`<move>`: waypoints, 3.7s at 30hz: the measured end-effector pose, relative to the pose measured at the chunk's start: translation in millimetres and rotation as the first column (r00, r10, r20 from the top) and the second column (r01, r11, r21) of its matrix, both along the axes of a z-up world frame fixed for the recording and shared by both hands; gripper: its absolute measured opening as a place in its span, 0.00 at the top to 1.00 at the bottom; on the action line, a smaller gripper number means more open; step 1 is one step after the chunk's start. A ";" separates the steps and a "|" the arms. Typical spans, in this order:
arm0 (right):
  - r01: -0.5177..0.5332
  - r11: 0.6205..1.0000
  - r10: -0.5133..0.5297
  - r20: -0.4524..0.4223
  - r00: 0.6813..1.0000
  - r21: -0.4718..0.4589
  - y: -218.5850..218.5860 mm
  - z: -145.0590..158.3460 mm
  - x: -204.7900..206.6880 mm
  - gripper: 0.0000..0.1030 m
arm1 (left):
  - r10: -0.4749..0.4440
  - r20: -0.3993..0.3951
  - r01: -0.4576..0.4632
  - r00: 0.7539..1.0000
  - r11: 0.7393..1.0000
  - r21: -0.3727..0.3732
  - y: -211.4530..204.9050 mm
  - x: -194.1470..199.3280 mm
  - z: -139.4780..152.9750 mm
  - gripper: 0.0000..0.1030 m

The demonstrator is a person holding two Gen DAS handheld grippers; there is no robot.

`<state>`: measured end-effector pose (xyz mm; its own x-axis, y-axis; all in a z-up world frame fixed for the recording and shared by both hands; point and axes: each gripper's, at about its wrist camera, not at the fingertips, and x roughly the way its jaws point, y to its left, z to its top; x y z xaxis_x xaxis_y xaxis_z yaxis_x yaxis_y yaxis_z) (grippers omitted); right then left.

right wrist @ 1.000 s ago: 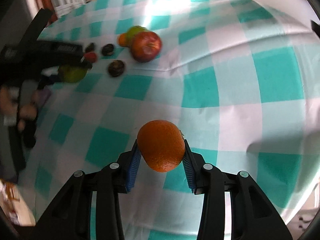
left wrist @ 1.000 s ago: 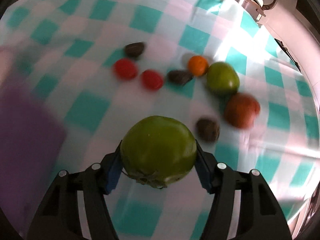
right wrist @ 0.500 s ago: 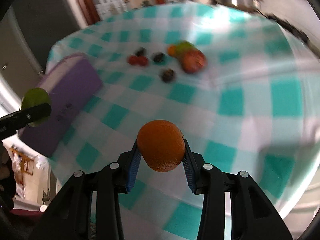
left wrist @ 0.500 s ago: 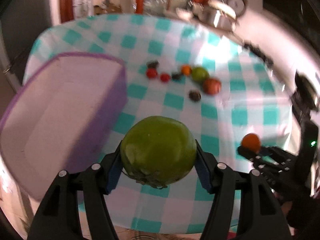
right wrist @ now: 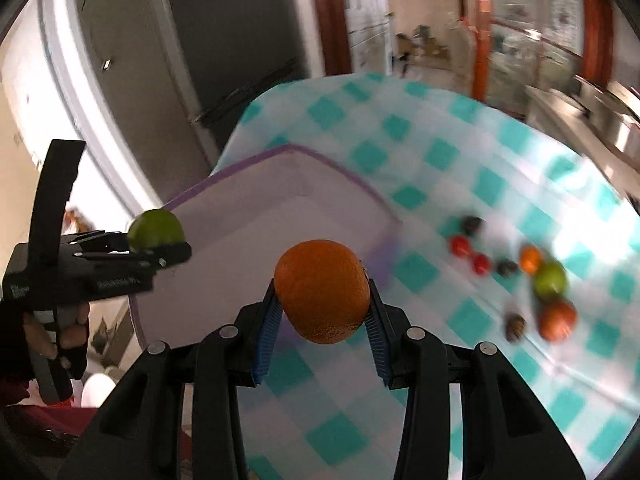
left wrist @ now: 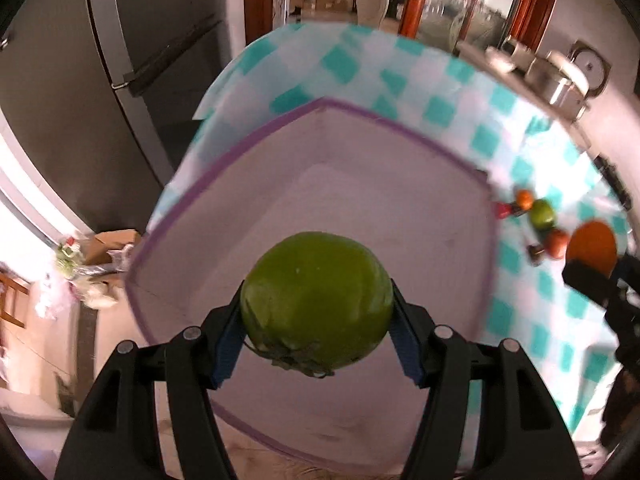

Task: Organize fruits
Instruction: 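Carry both fruits into the purple-rimmed box and open both grippers, then withdraw both grippers from the box back toward the fruit pile, then grasp the brown apple with the right gripper while the left gripper grasps a dark date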

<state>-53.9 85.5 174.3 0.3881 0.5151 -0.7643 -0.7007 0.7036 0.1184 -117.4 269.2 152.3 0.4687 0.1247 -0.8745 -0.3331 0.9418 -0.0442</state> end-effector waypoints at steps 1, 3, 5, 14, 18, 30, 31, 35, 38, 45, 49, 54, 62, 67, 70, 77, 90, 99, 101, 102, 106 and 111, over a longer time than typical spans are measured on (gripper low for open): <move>-0.021 0.999 0.020 -0.023 1.000 -0.033 22.3 -7.6 8.1 0.61 | -0.015 -0.026 0.016 1.000 1.000 0.016 10.7 4.3 -5.8 0.38; -0.046 0.996 0.041 -0.069 0.997 -0.071 49.7 -13.6 13.4 0.61 | -0.054 -0.073 0.056 0.996 0.998 0.019 32.1 16.0 -18.9 0.38; -0.072 0.985 0.058 -0.091 0.994 -0.158 82.9 -27.6 21.4 0.61 | -0.082 -0.109 0.085 0.991 0.996 0.022 43.1 25.5 -30.0 0.38; -0.125 0.859 -0.061 -0.340 0.938 -0.497 178.4 -128.5 73.5 0.61 | -0.215 -0.253 0.225 0.943 0.974 0.009 65.8 44.6 -87.5 0.38; -0.158 0.782 -0.093 -0.364 0.927 -0.602 191.4 -163.0 76.6 0.61 | -0.316 -0.301 0.320 0.900 0.947 -0.040 64.8 42.8 -107.2 0.38; -0.084 0.819 -0.174 -0.385 0.906 -0.567 202.1 -148.4 78.5 0.28 | -0.311 -0.359 0.309 0.880 0.949 -0.065 97.7 30.3 -137.5 0.37; -0.075 0.828 -0.177 -0.386 0.905 -0.556 201.6 -144.4 79.0 0.27 | -0.300 -0.358 0.298 0.884 0.952 -0.062 104.0 28.5 -137.9 0.37; -0.044 0.849 -0.163 -0.340 0.926 -0.527 211.1 -124.1 81.8 0.24 | -0.281 -0.353 0.283 0.892 0.958 -0.049 117.9 19.0 -137.3 0.37; -0.039 0.852 -0.152 -0.318 0.936 -0.522 225.1 -106.1 83.0 0.21 | -0.257 -0.360 0.269 0.897 0.963 -0.015 121.0 7.1 -139.3 0.37; -0.053 0.915 -0.102 -0.359 0.928 -0.399 211.3 -55.8 64.1 0.16 | -0.270 -0.274 0.263 0.923 0.963 -0.061 113.3 -18.4 -124.1 0.23; -0.008 0.954 -0.093 -0.320 0.943 -0.300 178.2 -9.4 50.9 0.16 | -0.202 -0.122 0.190 0.972 0.977 -0.102 119.7 -22.5 -89.6 0.01; 0.049 0.999 -0.046 -0.331 0.942 0.003 96.1 49.4 35.6 0.16 | -0.050 0.004 0.050 0.999 0.997 -0.065 118.3 -21.9 -51.5 0.02; 0.091 0.953 -0.026 -0.224 0.974 0.289 -65.0 57.8 35.0 0.16 | -0.019 0.238 -0.028 0.971 0.981 0.191 -6.2 -4.9 61.6 0.01; 0.269 0.925 -0.182 -0.310 0.933 0.267 -145.9 -8.9 45.2 0.14 | -0.072 0.228 -0.003 0.971 0.949 0.316 -112.2 -14.2 61.8 0.01; 0.339 0.906 -0.244 -0.339 0.909 0.256 -189.0 -33.3 39.2 0.14 | -0.104 0.141 0.047 0.984 0.932 0.359 -167.5 -5.0 41.8 0.01; 0.428 0.883 -0.350 -0.338 0.874 0.192 -252.4 -81.9 38.5 0.14 | -0.212 -0.118 0.232 0.970 0.953 0.196 -225.0 27.3 -32.0 0.01; 0.615 0.786 -0.569 -0.319 0.758 0.059 -336.9 -122.3 3.4 0.14 | -0.448 -0.273 0.484 0.851 0.871 0.080 -315.1 84.6 -104.9 0.02; 0.676 0.737 -0.659 -0.201 0.725 0.022 -320.5 -113.1 39.7 0.14 | -0.553 -0.192 0.557 0.811 0.830 -0.036 -318.8 121.8 -139.4 0.02; 0.682 0.731 -0.666 -0.190 0.721 0.024 -309.0 -111.9 60.4 0.15 | -0.565 -0.165 0.567 0.809 0.823 -0.037 -305.8 125.1 -137.9 0.02; 0.679 0.733 -0.665 -0.184 0.724 0.025 -301.7 -111.7 72.4 0.16 | -0.568 -0.153 0.571 0.809 0.820 -0.030 -299.8 125.7 -137.0 0.02; 0.657 0.754 -0.654 -0.100 0.750 -0.005 -266.2 -110.3 129.0 0.19 | -0.577 -0.131 0.581 0.806 0.814 -0.010 -271.2 125.8 -134.8 0.02; 0.639 0.768 -0.640 -0.106 0.761 -0.051 -246.5 -130.1 180.8 0.21 | -0.567 -0.120 0.568 0.815 0.822 -0.031 -247.9 127.1 -137.6 0.02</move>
